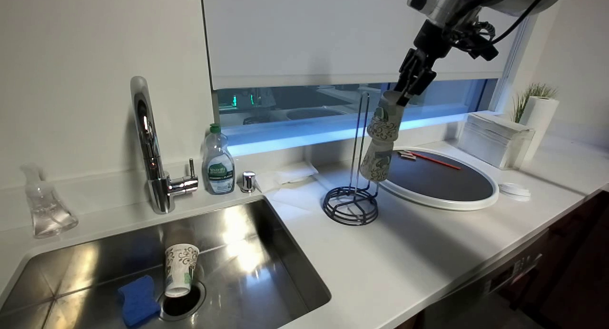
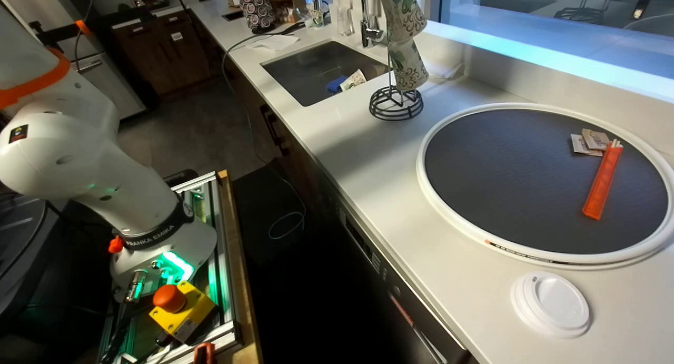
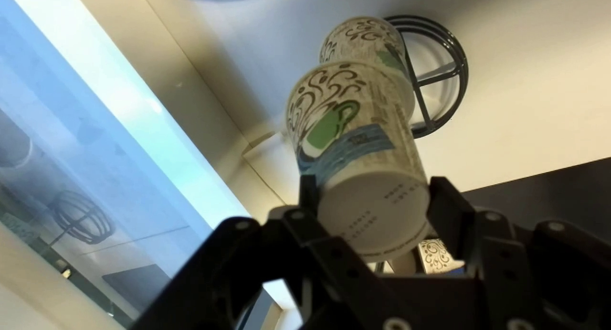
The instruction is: Put the coffee cups on the silver holder.
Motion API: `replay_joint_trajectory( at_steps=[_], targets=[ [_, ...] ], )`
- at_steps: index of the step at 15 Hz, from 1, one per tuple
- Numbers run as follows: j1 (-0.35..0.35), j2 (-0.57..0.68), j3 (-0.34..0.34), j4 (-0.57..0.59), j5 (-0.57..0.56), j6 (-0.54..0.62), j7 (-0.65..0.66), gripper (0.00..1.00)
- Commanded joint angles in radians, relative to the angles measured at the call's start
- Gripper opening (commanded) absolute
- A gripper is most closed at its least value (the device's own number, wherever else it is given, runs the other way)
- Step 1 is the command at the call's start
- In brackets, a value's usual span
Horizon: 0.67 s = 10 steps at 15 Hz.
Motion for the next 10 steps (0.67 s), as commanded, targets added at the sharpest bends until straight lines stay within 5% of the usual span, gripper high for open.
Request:
replay_joint_trajectory(
  at_steps=[1, 10],
  targets=[
    [0.004, -0.029, 0.000, -0.024, -0.026, -0.045, -0.011, 0.35],
    [0.008, -0.012, 0.008, -0.027, -0.034, -0.050, -0.017, 0.35]
  ],
)
